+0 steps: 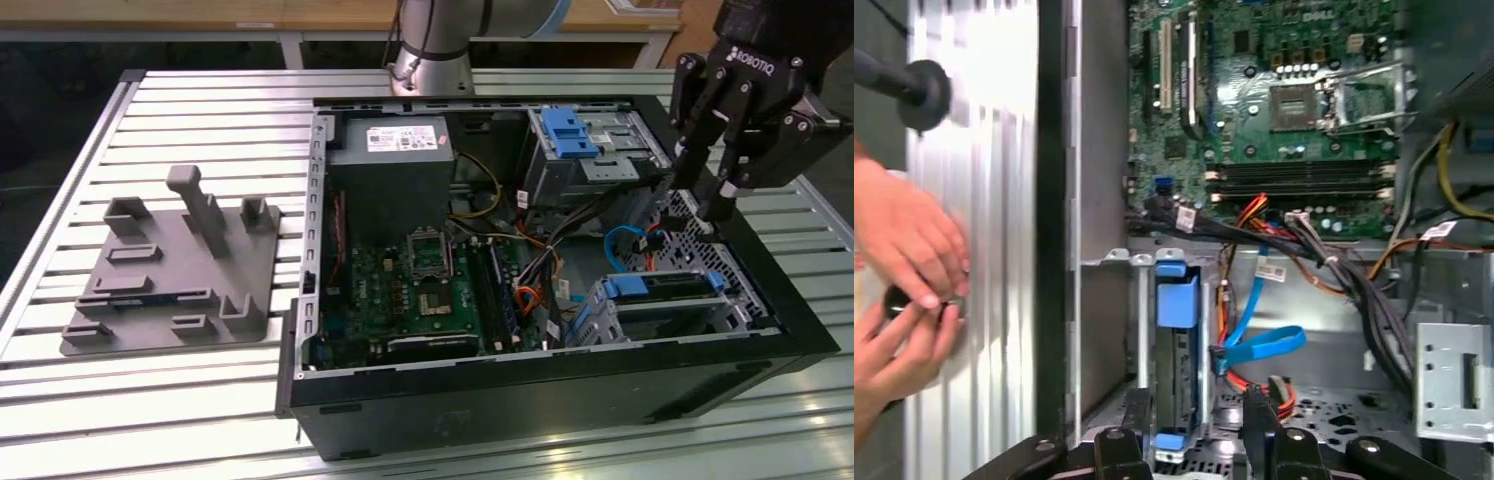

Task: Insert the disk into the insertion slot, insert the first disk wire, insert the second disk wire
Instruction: 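Insert the first disk wire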

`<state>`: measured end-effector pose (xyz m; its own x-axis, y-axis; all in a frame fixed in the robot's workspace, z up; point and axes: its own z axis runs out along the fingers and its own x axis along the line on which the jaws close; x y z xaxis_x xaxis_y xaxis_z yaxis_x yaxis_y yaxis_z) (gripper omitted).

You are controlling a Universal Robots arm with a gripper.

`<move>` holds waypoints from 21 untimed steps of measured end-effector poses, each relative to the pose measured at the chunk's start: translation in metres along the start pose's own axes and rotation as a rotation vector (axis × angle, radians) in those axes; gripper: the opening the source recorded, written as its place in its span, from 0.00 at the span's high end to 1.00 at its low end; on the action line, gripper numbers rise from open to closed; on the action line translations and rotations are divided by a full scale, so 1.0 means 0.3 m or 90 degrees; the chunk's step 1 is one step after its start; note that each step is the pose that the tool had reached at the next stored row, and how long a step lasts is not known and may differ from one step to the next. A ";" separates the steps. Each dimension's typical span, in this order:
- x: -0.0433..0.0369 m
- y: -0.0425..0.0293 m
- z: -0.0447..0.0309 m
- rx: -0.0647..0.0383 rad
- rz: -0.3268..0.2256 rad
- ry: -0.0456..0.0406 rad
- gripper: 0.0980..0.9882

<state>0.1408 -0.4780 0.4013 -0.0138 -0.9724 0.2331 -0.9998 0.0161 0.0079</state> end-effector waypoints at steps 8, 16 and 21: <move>-0.036 -0.024 0.016 -0.001 0.005 0.0232 0.72; -0.050 -0.037 0.052 -0.015 0.061 0.0229 0.72; -0.127 -0.043 0.056 -0.015 0.061 0.0253 0.72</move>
<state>0.1540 -0.4452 0.3761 -0.1087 -0.9561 0.2722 -0.9934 0.1149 0.0069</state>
